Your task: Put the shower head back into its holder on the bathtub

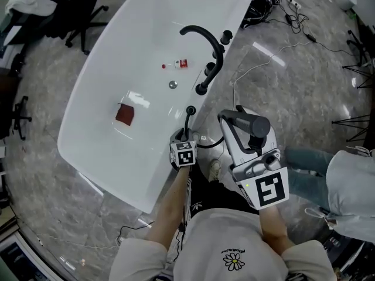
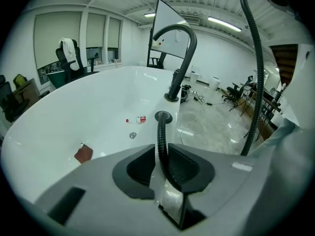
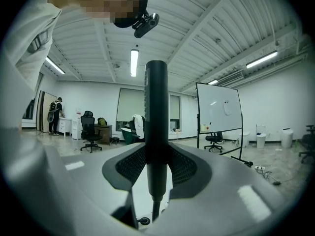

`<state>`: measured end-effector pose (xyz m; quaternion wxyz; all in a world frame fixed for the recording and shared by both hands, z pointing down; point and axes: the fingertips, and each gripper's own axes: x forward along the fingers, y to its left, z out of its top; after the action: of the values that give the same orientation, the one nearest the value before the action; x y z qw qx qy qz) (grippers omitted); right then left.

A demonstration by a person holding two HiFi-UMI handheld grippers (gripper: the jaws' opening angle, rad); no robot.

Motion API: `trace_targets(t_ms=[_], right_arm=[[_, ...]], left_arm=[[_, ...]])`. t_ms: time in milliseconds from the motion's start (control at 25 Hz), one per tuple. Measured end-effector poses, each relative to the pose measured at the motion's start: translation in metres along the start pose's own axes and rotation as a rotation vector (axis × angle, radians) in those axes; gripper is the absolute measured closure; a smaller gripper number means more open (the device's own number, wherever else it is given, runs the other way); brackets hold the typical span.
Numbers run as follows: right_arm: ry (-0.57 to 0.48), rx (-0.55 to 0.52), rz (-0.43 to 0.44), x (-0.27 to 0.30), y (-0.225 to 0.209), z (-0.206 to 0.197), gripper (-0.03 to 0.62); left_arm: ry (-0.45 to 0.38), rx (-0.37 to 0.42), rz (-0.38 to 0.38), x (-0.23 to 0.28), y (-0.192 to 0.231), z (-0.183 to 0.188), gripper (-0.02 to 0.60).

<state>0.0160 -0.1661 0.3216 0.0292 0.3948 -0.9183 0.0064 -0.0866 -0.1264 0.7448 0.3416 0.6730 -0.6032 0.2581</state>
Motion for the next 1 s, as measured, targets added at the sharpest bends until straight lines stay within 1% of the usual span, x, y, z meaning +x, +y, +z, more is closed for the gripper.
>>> trace_targets(t_ms=[120, 240, 320, 440, 560, 720, 880, 920, 1000], right_arm=[[0.006, 0.004, 0.012, -0.001, 0.004, -0.002, 0.457], [0.011, 0.001, 0.023, -0.002, 0.007, -0.002, 0.457], [0.006, 0.0, 0.024, -0.002, 0.006, 0.0, 0.457], [-0.004, 0.004, 0.012, 0.001, 0.001, 0.005, 0.457], [-0.01, 0.008, 0.002, 0.007, -0.002, 0.008, 0.457], [-0.019, 0.018, -0.004, 0.014, -0.002, 0.008, 0.457], [0.004, 0.032, -0.025, 0.025, -0.008, 0.002, 0.457], [0.012, 0.034, -0.032, 0.027, -0.009, -0.001, 0.457], [0.025, 0.037, -0.045, 0.034, -0.01, -0.005, 0.457]], left_arm=[[0.018, -0.02, -0.008, -0.002, -0.006, -0.011, 0.497], [0.006, -0.025, -0.025, -0.003, -0.01, -0.012, 0.523], [-0.014, -0.028, -0.014, -0.003, -0.004, -0.002, 0.525], [-0.039, -0.009, -0.007, 0.002, 0.005, 0.025, 0.525], [-0.022, 0.037, -0.01, 0.01, 0.01, 0.047, 0.523], [0.031, 0.121, -0.019, 0.021, 0.014, 0.056, 0.522], [0.1, 0.244, -0.078, 0.029, -0.001, 0.054, 0.522], [0.112, 0.259, -0.092, 0.03, -0.007, 0.051, 0.521], [0.123, 0.247, -0.108, 0.035, -0.011, 0.048, 0.52]])
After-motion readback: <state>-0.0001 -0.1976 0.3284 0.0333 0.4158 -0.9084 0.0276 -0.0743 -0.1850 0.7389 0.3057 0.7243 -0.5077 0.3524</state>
